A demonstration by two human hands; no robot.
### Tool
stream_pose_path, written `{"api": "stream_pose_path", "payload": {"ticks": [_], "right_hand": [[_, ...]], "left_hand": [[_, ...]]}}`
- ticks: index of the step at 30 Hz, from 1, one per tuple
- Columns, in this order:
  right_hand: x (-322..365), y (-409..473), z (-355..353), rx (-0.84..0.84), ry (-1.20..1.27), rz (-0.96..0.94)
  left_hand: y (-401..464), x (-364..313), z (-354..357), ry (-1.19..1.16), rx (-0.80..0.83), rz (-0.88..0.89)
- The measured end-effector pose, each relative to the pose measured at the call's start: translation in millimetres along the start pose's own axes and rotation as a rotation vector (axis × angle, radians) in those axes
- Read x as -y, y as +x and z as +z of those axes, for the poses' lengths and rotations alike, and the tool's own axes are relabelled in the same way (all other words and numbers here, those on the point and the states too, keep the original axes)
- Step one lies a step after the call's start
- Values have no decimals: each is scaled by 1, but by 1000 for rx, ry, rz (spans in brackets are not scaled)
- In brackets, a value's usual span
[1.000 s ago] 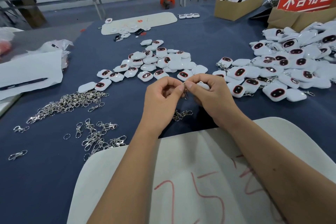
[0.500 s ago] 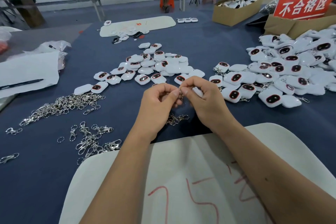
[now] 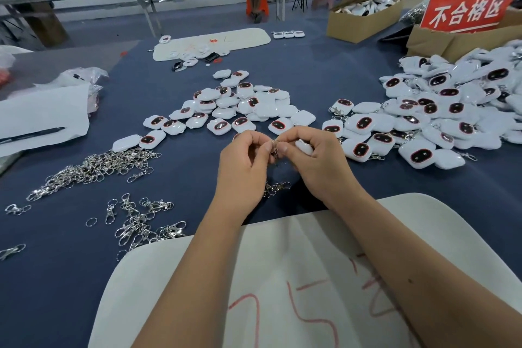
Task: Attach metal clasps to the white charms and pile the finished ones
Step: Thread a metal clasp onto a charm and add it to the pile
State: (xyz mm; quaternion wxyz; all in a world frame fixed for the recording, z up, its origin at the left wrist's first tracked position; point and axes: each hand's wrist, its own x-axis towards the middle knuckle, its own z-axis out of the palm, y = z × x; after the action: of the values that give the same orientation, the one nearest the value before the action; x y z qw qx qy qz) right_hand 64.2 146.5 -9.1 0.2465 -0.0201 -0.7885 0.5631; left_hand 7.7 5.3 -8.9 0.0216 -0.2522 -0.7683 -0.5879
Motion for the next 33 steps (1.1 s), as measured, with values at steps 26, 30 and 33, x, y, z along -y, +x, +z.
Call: {"api": "stream_pose_path", "payload": {"ticks": [26,30,33], "right_hand": [[4,-6,2,-220,-55,-154],[3,-4,1,-173,-29,-127],[1,-2,1,-111,38,-89]], "left_hand": [[-2,-9,16,67,-115,175],[-1,-8,11,96,-100,220],[-1,-7,8,100,-81,223]]}}
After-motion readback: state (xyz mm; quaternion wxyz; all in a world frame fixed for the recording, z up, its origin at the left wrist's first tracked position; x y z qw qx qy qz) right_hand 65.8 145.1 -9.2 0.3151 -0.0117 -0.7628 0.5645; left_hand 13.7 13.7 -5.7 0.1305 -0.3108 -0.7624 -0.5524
